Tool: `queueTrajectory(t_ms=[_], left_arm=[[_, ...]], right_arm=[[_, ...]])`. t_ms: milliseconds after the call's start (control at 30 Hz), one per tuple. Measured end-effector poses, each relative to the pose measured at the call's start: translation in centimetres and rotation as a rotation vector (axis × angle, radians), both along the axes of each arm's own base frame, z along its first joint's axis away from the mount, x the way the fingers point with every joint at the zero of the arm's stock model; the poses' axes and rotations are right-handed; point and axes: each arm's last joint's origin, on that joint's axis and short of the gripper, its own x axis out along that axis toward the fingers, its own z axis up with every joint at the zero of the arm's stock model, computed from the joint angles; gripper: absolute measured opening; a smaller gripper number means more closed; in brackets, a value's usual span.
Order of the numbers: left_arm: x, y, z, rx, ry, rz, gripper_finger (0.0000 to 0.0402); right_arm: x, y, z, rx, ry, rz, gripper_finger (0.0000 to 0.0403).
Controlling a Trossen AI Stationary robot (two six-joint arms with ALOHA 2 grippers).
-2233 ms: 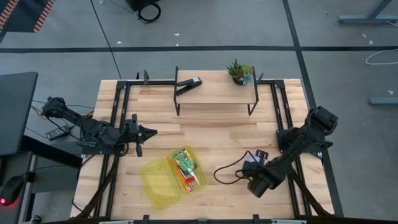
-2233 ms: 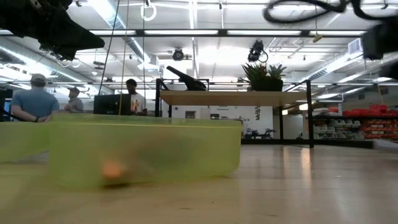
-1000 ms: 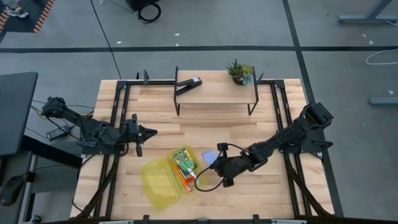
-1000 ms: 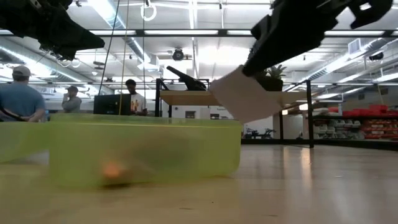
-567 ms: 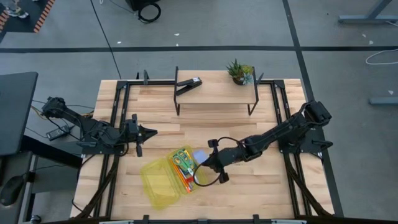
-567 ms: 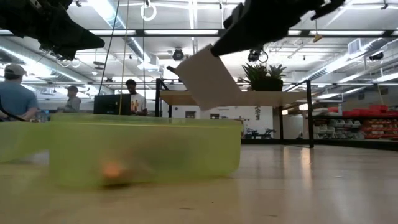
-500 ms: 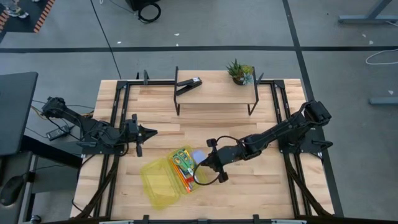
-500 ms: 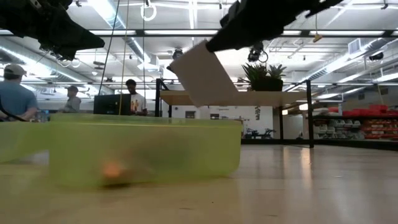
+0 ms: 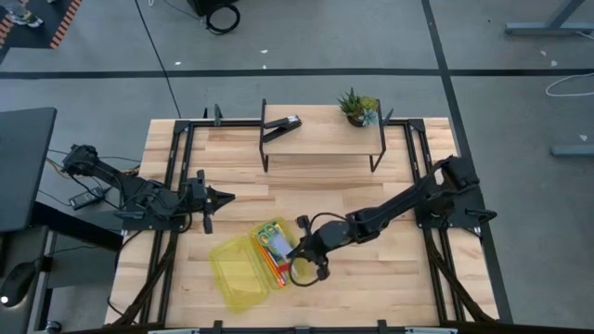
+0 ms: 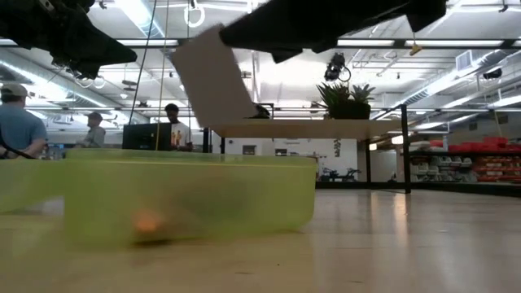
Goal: Pack school essentials
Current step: Put the white sticky note into the supply box
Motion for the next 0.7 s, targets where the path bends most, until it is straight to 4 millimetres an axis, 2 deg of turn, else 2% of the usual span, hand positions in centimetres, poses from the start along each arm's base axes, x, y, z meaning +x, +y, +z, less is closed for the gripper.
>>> queueTrajectory(t_ms=[133,433,700], left_arm=[[0.0,0.0,0.0,-0.001,-0.001,0.0,0.0032],[0.0,0.0,0.0,-0.001,-0.002,0.0,0.004],[0.0,0.0,0.0,-0.002,-0.003,0.0,0.0031]], right_arm=[[0.8,0.7,-1.0,0.038,-0.06,0.038,0.0006],[1.3,1.5,-2.8,0.07,-0.063,0.066,0.0006],[2.6,2.1,-2.4,0.056,-0.1,0.108,0.0006]])
